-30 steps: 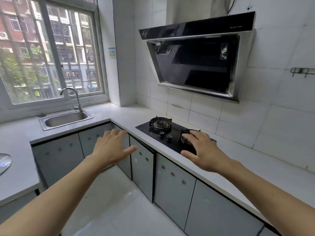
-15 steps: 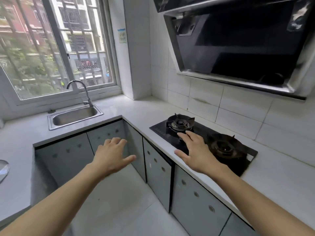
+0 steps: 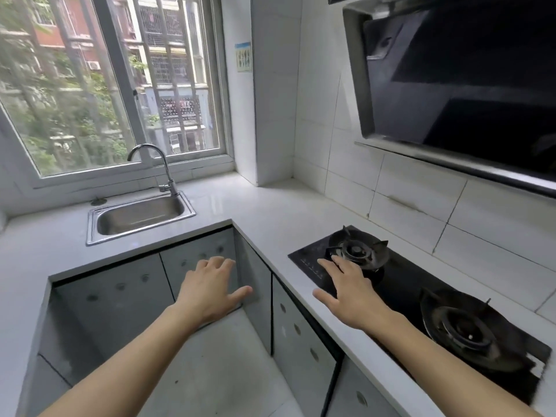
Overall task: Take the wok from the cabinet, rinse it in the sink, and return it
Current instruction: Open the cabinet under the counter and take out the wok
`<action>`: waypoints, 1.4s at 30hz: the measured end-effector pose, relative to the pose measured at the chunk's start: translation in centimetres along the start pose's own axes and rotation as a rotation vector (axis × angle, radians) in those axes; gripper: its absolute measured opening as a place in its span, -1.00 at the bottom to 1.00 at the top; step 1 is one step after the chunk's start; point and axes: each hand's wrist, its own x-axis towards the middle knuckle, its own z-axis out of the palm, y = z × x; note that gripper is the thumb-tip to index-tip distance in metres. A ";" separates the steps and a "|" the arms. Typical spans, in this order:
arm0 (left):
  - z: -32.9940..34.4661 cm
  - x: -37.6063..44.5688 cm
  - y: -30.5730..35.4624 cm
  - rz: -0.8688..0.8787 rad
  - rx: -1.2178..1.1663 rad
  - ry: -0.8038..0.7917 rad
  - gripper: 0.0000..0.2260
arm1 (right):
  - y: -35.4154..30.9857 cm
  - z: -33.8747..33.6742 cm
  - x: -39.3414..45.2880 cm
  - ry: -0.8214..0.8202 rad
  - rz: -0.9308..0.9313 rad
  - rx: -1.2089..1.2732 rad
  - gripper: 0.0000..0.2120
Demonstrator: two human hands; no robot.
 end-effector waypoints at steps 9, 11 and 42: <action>2.1 12.6 -7.5 0.068 -0.095 -0.017 -0.33 | -3.9 4.2 12.3 -0.028 0.088 -0.018 -0.35; 2.9 15.0 -8.8 0.082 -0.113 -0.029 -0.34 | -4.4 5.3 14.7 -0.047 0.108 -0.004 -0.35; 21.4 41.7 -9.9 -0.193 -0.661 -0.560 -0.53 | 7.2 23.5 41.0 -0.352 0.313 0.162 -0.32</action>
